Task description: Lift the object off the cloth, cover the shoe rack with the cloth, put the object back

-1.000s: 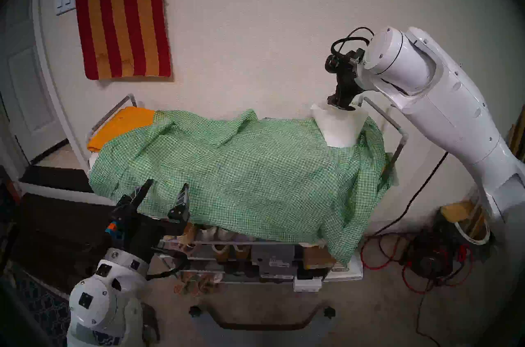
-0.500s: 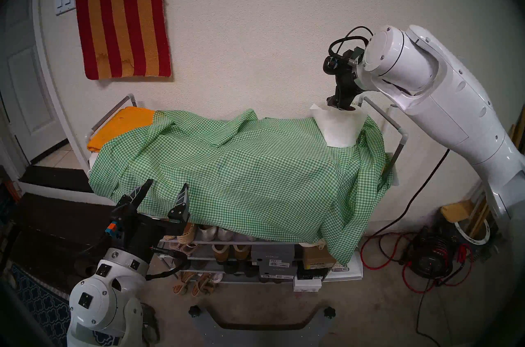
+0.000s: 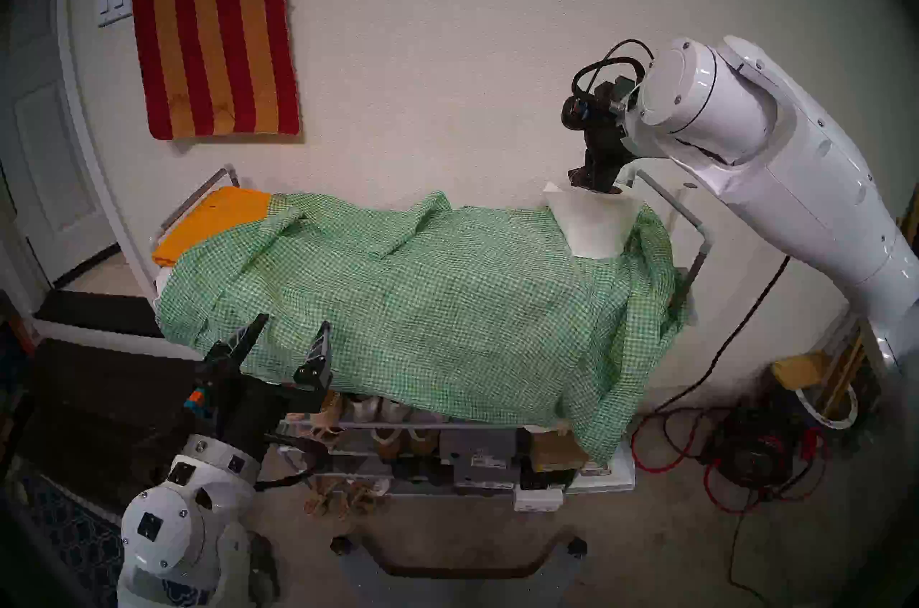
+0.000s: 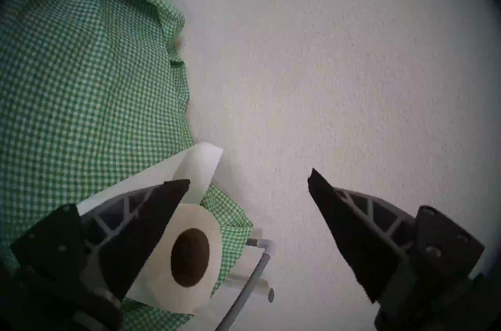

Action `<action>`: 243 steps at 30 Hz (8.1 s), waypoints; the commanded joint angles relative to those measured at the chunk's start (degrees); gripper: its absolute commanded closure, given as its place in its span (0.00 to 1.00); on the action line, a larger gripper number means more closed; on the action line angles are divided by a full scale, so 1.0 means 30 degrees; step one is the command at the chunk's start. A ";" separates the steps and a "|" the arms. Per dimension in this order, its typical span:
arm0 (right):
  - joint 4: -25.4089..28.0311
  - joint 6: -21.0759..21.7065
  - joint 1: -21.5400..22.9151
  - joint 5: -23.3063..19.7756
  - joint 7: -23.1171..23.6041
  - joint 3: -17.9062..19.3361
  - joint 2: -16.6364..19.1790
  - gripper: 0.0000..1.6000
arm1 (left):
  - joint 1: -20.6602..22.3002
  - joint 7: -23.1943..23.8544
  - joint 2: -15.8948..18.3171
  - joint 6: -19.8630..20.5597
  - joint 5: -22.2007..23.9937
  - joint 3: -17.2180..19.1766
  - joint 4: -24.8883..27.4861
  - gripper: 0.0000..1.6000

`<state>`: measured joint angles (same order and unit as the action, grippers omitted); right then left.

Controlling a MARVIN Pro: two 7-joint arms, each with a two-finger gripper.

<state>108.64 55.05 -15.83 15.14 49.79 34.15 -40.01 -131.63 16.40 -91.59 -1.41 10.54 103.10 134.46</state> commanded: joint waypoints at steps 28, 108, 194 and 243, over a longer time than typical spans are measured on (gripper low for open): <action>0.3316 -0.0017 0.0895 -0.1642 0.1322 -0.2745 0.3224 0.00 | 0.0006 0.0039 -0.0017 -0.0002 -0.0001 0.0023 0.0001 0.00; 0.5800 -0.0017 -0.3092 -0.3692 -0.8005 -0.2935 0.6338 0.00 | 0.0009 0.0134 -0.0047 -0.0002 -0.0001 0.0059 -0.0001 0.00; 0.4541 -0.1537 -0.9318 -0.9749 -1.8587 -0.0027 0.5890 0.00 | 0.0013 0.0216 -0.0079 -0.0001 -0.0002 0.0097 -0.0001 0.00; 0.3183 -0.9805 -1.3880 -1.5058 -2.7731 0.3887 0.2603 0.00 | 0.0021 0.0225 -0.0110 -0.0001 -0.0003 0.0127 -0.0002 0.00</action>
<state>117.85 30.12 -54.74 -28.07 -29.62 44.61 -29.74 -131.61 17.19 -91.86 -1.41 10.54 103.39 134.45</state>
